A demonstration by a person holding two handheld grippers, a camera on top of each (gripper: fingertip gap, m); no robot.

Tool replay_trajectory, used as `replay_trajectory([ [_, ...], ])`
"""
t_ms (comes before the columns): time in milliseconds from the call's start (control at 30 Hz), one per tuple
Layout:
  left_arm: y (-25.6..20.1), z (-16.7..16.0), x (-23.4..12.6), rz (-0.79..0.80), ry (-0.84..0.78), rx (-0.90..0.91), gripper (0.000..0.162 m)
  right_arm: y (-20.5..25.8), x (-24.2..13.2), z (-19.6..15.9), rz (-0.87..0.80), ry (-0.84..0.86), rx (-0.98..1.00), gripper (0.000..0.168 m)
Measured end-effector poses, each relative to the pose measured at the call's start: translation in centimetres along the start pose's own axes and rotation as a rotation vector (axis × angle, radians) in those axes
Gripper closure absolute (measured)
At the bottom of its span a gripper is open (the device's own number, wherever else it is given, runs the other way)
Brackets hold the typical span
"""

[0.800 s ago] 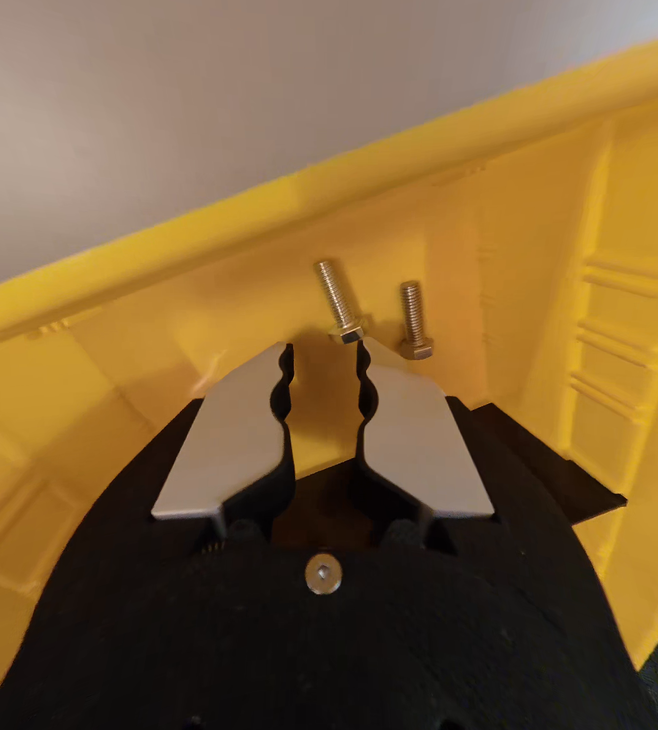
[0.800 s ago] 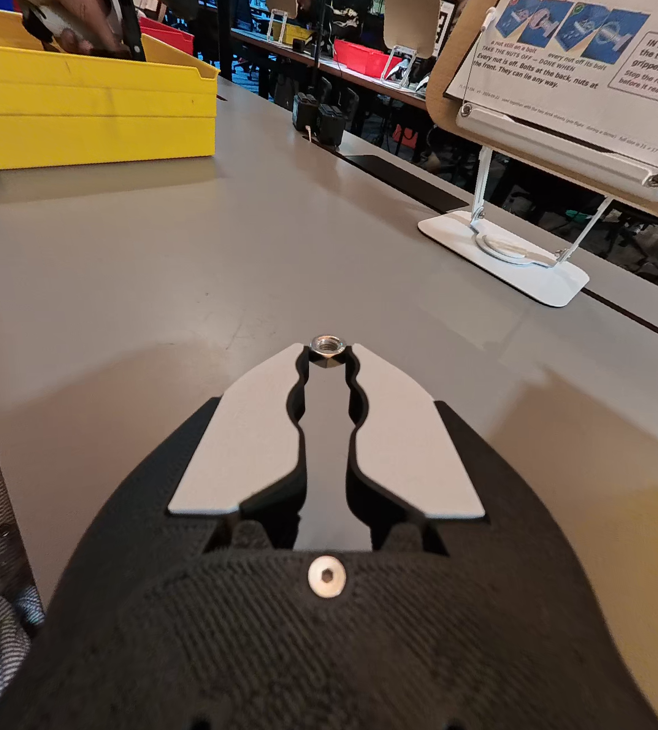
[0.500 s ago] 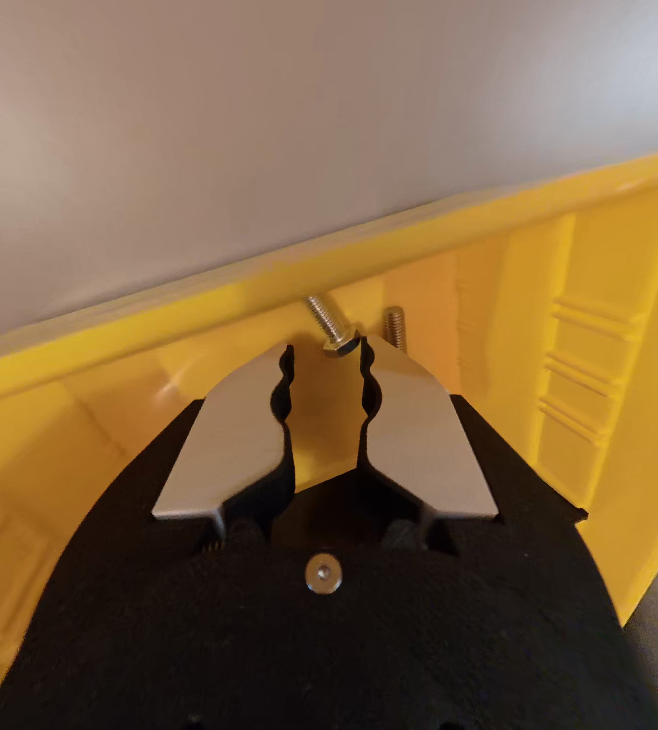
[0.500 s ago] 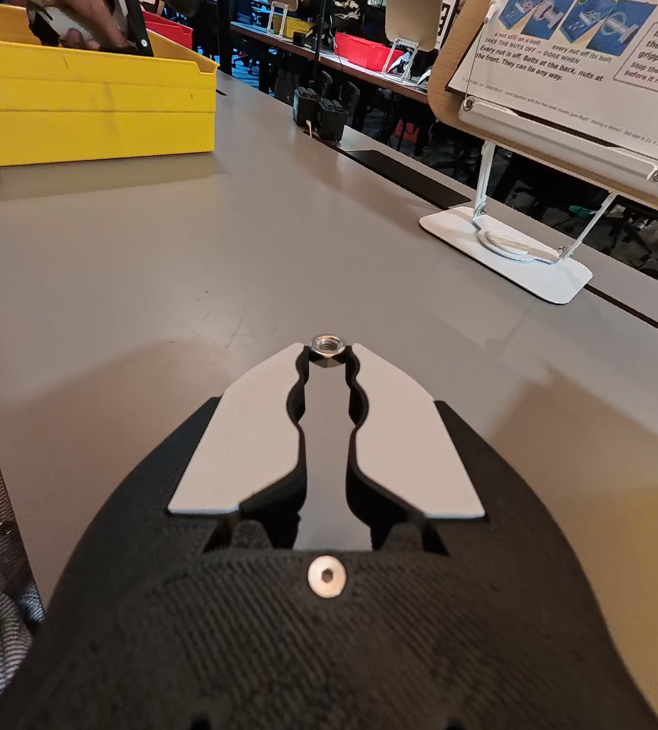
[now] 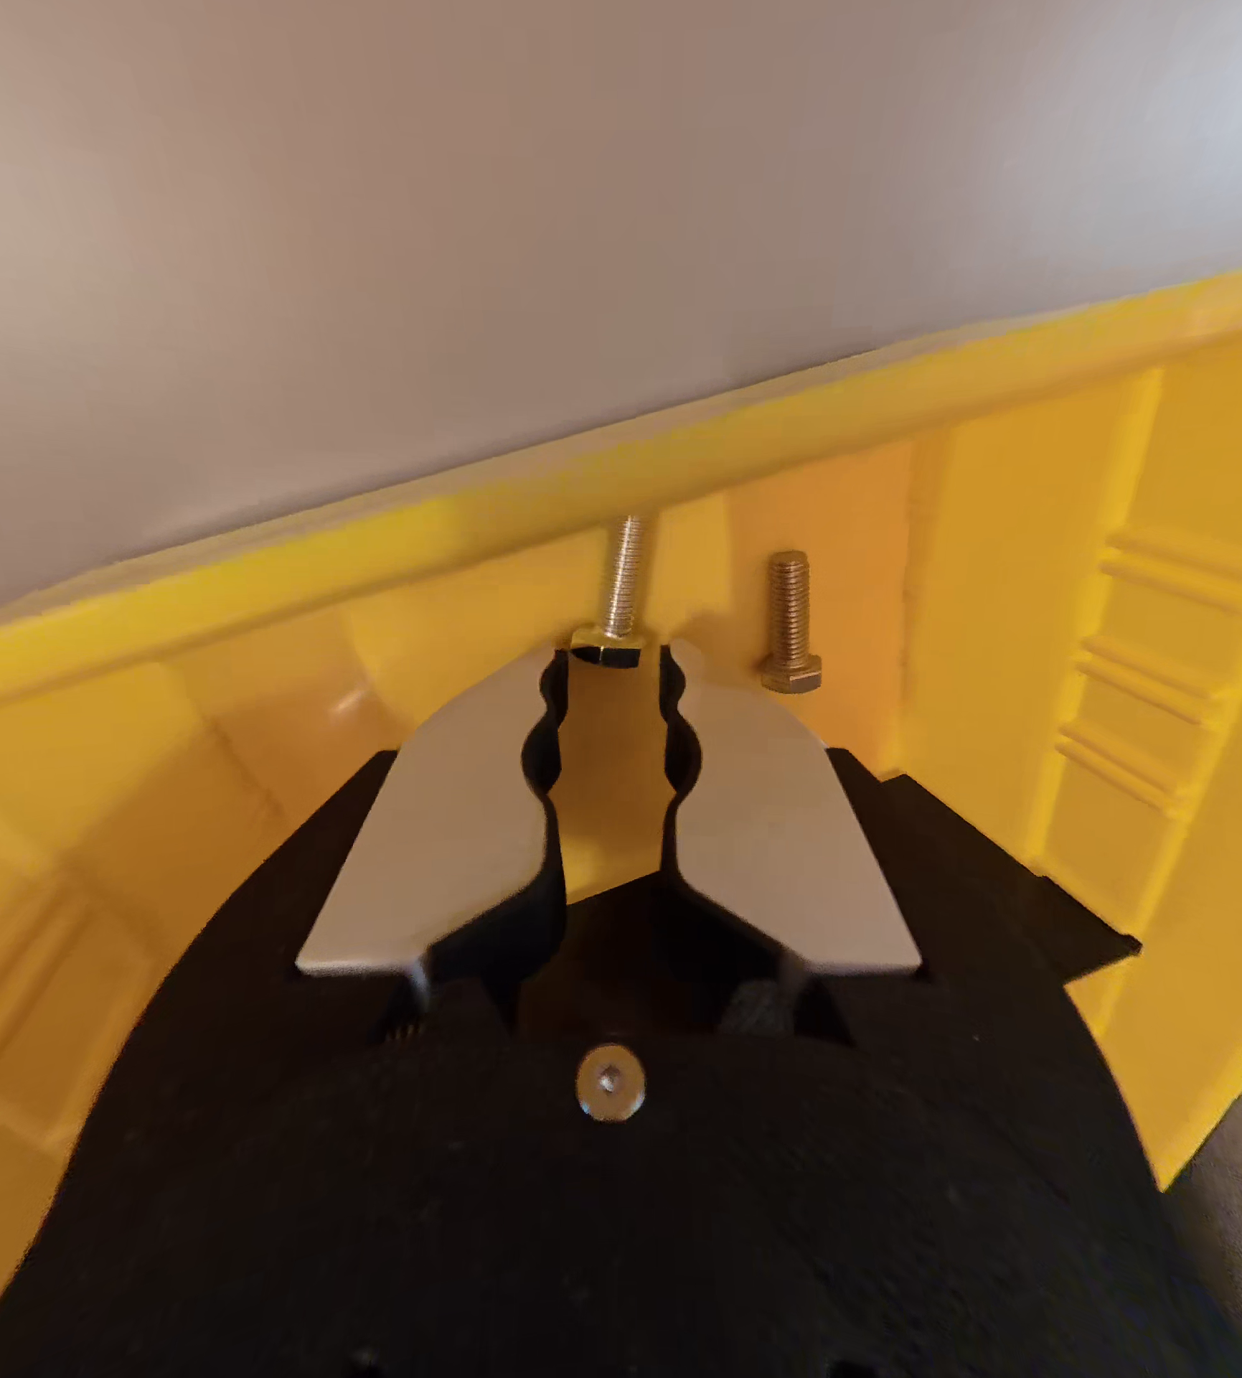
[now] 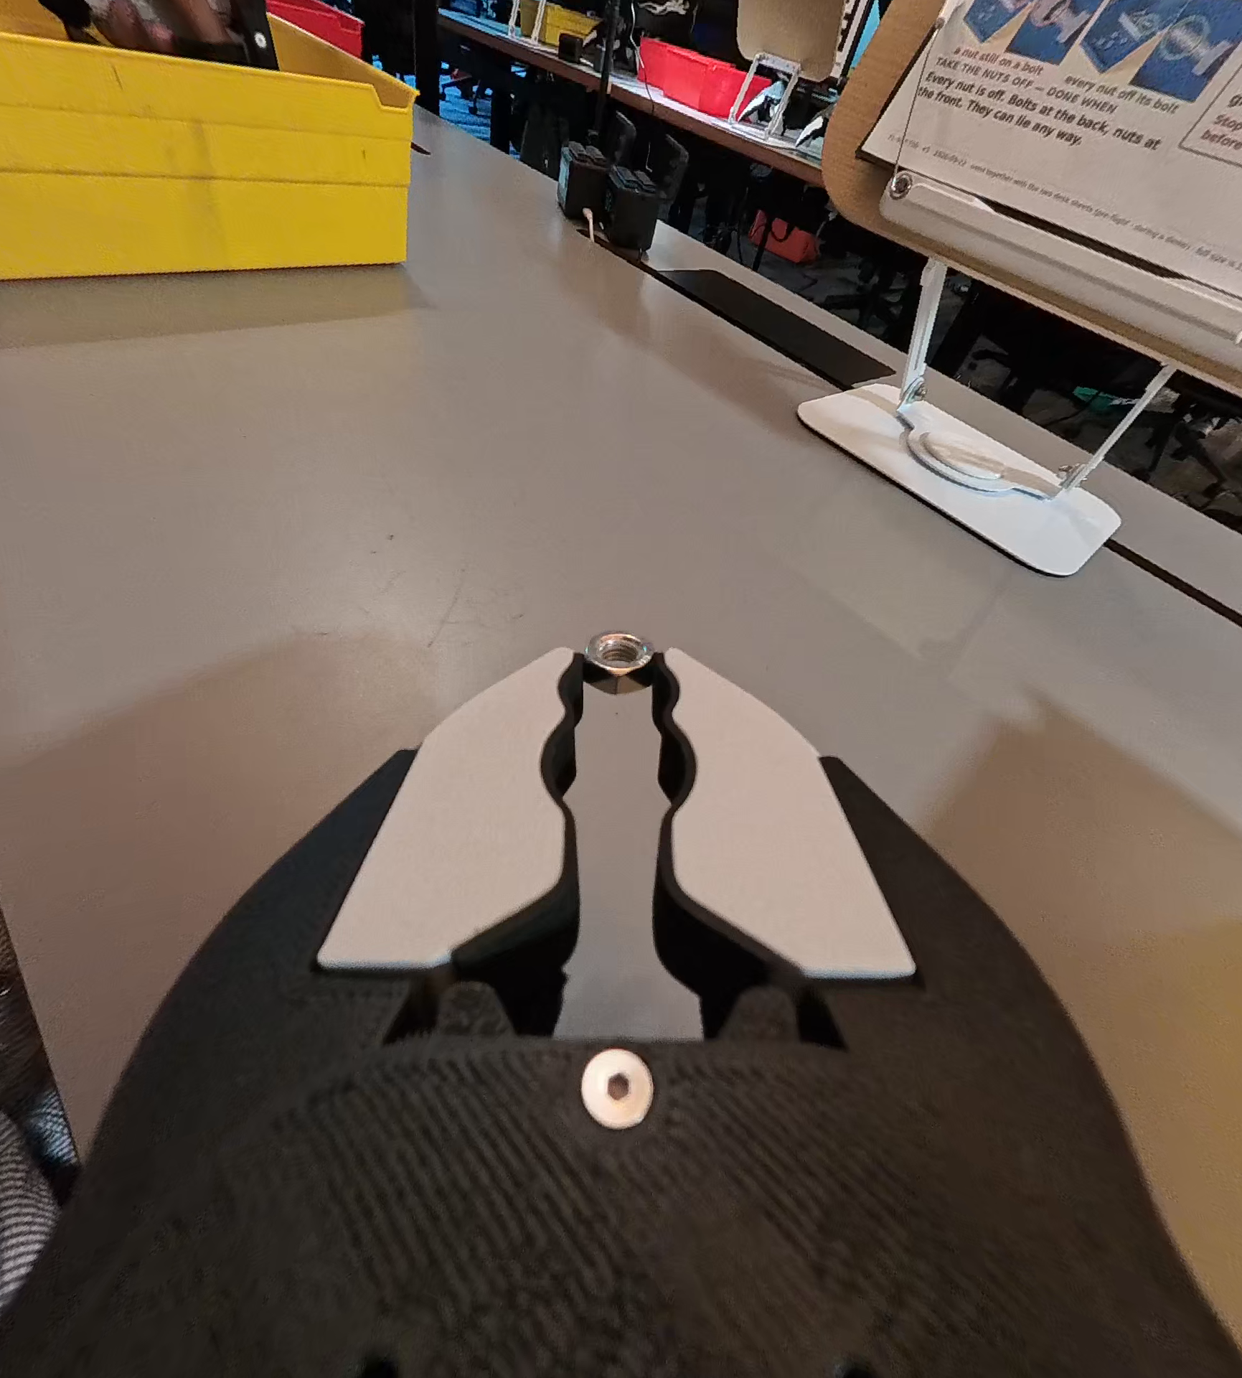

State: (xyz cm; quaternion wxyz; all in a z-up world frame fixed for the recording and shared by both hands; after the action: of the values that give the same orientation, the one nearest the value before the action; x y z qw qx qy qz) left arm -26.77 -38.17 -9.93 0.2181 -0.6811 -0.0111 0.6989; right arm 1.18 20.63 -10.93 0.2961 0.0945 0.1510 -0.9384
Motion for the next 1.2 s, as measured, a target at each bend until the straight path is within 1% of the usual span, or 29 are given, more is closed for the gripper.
replay_trajectory([
  [67, 0.0, 0.0, -0.5, -0.007, -0.017, 0.013, 0.130, 0.0, 0.0, 0.0, 0.000, 0.000, 0.001, 0.150],
  [133, 0.1, 0.1, -0.8, -0.014, -0.029, 0.024, 0.126, 0.0, 0.0, 0.0, 0.000, 0.003, 0.003, 0.150],
  [267, 0.0, 0.3, -0.4, -0.011, -0.015, 0.029, 0.131, 0.0, 0.1, 0.0, -0.001, 0.004, 0.002, 0.150],
  [400, 0.0, 0.4, 0.3, 0.007, 0.031, 0.037, 0.131, 0.0, 0.1, 0.0, 0.001, 0.005, 0.002, 0.150],
  [467, 0.1, 0.5, 0.3, 0.017, 0.035, 0.036, 0.136, 0.0, 0.1, 0.0, 0.001, 0.006, 0.003, 0.150],
  [600, 0.3, 0.4, 0.3, 0.024, 0.030, 0.039, 0.143, 0.0, 0.1, 0.0, 0.001, 0.006, 0.005, 0.150],
  [733, 0.1, 0.0, 0.2, 0.045, 0.022, 0.071, 0.143, -0.1, 0.1, 0.0, 0.011, 0.005, 0.008, 0.150],
  [833, -0.6, -0.5, -1.0, 0.038, -0.032, 0.087, 0.143, -0.2, 0.0, 0.0, 0.034, 0.000, 0.019, 0.150],
  [933, -2.1, -1.3, -3.9, 0.007, -0.177, 0.103, 0.143, -0.5, -0.1, 0.0, 0.066, -0.015, 0.048, 0.150],
  [1000, -4.5, -2.1, -6.4, -0.094, -0.349, 0.152, 0.143, -0.8, -0.4, 0.0, 0.086, -0.036, 0.084, 0.150],
  [1100, -10.7, -3.8, -9.5, -0.310, -0.669, 0.296, 0.143, -1.7, -0.8, 0.1, 0.098, -0.085, 0.158, 0.150],
  [1167, -15.9, -5.2, -9.9, -0.439, -0.860, 0.390, 0.143, -2.0, -1.2, 0.1, 0.109, -0.124, 0.210, 0.150],
  [1200, -18.8, -5.9, -9.5, -0.517, -0.949, 0.427, 0.143, -2.1, -1.4, 0.3, 0.119, -0.142, 0.233, 0.150],
])
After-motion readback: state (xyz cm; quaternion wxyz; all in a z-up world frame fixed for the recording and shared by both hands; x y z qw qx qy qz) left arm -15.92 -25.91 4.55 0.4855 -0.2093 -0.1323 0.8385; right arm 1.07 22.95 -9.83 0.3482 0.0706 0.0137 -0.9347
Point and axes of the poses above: each gripper's, where its closed fingertips meet, x out along the fingers, z out of its top, y = z × x across the jaws, the point moved 10 cm from there along -x, back along the fingers, and after that the axes turned 4 degrees about -z, right-handed, at the moved point
